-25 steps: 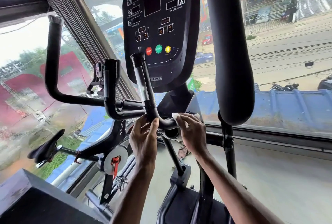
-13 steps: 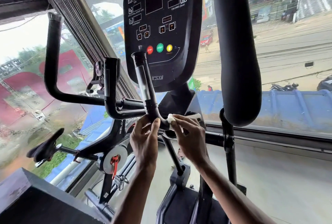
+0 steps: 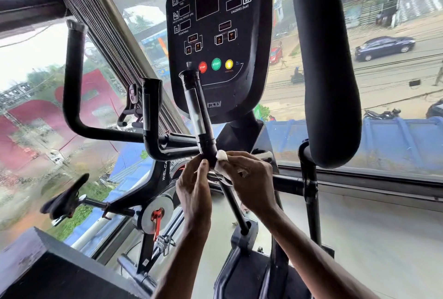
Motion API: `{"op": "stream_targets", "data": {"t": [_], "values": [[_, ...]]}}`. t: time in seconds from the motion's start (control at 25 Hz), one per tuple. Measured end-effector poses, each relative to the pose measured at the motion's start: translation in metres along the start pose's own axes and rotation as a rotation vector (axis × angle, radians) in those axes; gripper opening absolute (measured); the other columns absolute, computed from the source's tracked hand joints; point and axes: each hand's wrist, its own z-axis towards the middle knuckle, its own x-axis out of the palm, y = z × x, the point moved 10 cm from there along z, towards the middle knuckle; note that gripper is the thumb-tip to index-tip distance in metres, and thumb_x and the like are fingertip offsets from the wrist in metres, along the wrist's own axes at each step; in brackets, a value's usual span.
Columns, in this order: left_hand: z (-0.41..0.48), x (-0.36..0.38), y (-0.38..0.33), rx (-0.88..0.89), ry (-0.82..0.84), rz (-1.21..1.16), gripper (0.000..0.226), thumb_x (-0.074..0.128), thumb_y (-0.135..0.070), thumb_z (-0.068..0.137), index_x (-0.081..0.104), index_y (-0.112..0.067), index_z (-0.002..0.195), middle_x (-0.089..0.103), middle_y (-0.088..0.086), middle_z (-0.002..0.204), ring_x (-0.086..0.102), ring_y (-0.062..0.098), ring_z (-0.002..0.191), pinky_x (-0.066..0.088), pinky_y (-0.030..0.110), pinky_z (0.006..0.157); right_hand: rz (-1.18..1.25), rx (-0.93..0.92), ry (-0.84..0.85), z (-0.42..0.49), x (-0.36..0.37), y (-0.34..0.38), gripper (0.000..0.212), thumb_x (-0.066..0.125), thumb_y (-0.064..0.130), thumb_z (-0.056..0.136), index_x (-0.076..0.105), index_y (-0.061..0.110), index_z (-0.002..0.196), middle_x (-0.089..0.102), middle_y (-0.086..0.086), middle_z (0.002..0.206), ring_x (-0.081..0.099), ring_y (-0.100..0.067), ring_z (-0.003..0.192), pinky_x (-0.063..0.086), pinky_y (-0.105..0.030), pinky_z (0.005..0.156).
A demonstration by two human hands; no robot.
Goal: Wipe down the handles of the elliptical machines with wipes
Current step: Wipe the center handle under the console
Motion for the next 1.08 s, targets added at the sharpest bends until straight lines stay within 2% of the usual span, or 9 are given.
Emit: {"op": "stream_targets", "data": {"t": [0.12,0.24,0.4,0.56,0.68,0.76,0.84,1.0,1.08], "values": [[0.003,0.0,0.005,-0.02,0.007,-0.001,0.026,0.054,-0.03,0.093,0.079,-0.028,0.102,0.079,-0.004,0.099,0.072,0.024,0.1,0.052,0.06,0.096,0.014,0.067,-0.046,0.011,0.014,0.009,0.012,0.077,0.028,0.094,0.084,0.019,0.096,0.078,0.013,0.096,0.074,-0.003,0.089,0.058,-0.025,0.08],[0.007,0.0,0.007,-0.026,0.019,-0.005,0.027,0.054,-0.031,0.092,0.079,-0.026,0.102,0.079,-0.002,0.1,0.072,0.026,0.102,0.052,0.06,0.096,0.034,-0.007,-0.041,0.003,0.007,0.008,0.011,0.078,0.024,0.094,0.084,0.015,0.096,0.079,0.01,0.096,0.074,-0.003,0.087,0.056,-0.018,0.075],[0.009,0.002,0.007,-0.022,0.02,-0.016,0.026,0.055,-0.028,0.091,0.079,-0.021,0.099,0.079,0.0,0.096,0.072,0.026,0.099,0.054,0.061,0.092,-0.026,0.123,-0.052,0.012,0.006,-0.004,0.014,0.079,0.025,0.092,0.082,0.016,0.082,0.076,0.004,0.072,0.064,0.002,0.063,0.05,-0.03,0.061],[0.012,0.001,0.008,-0.028,0.016,-0.059,0.022,0.057,-0.019,0.093,0.078,-0.016,0.095,0.079,0.004,0.093,0.072,0.031,0.098,0.054,0.062,0.091,0.096,0.143,-0.121,0.011,0.012,0.005,0.012,0.079,0.027,0.092,0.083,0.018,0.086,0.076,0.01,0.072,0.064,0.003,0.064,0.05,-0.025,0.063],[0.015,0.002,0.011,-0.074,0.047,-0.098,0.02,0.058,-0.026,0.093,0.077,-0.018,0.098,0.078,0.006,0.096,0.071,0.032,0.102,0.055,0.066,0.088,0.141,0.186,-0.112,0.016,0.015,-0.001,0.019,0.078,0.03,0.094,0.081,0.017,0.079,0.069,0.008,0.061,0.055,0.0,0.057,0.044,-0.031,0.055],[0.018,0.001,0.007,-0.061,0.044,-0.107,0.02,0.06,-0.031,0.092,0.075,-0.022,0.101,0.077,0.005,0.095,0.07,0.027,0.095,0.056,0.061,0.086,0.183,0.2,-0.1,0.032,0.024,0.01,0.024,0.077,0.025,0.094,0.077,0.021,0.071,0.062,0.017,0.055,0.05,0.003,0.053,0.038,-0.026,0.054],[0.021,0.001,-0.001,-0.033,0.025,-0.112,0.014,0.062,-0.027,0.096,0.075,-0.026,0.099,0.076,-0.003,0.09,0.064,0.017,0.083,0.053,0.046,0.079,0.183,0.144,-0.115,0.056,0.03,0.03,0.035,0.076,0.02,0.095,0.067,0.03,0.063,0.054,0.024,0.05,0.048,0.004,0.048,0.036,-0.02,0.056],[0.026,0.005,-0.005,-0.041,0.022,-0.136,0.018,0.062,-0.018,0.099,0.074,-0.028,0.091,0.073,-0.01,0.082,0.062,0.01,0.08,0.05,0.04,0.08,0.186,0.092,-0.148,0.088,0.031,0.042,0.01,0.079,0.018,0.092,0.082,0.011,0.085,0.063,0.027,0.059,0.055,0.011,0.057,0.044,-0.014,0.062],[0.027,0.006,-0.004,-0.038,0.036,-0.168,0.019,0.061,-0.016,0.1,0.075,-0.025,0.093,0.076,-0.005,0.087,0.065,0.012,0.085,0.051,0.04,0.083,0.19,0.084,-0.125,0.075,0.028,0.03,0.005,0.079,0.019,0.092,0.082,0.016,0.089,0.073,0.019,0.07,0.063,0.007,0.064,0.05,-0.023,0.067]]}}
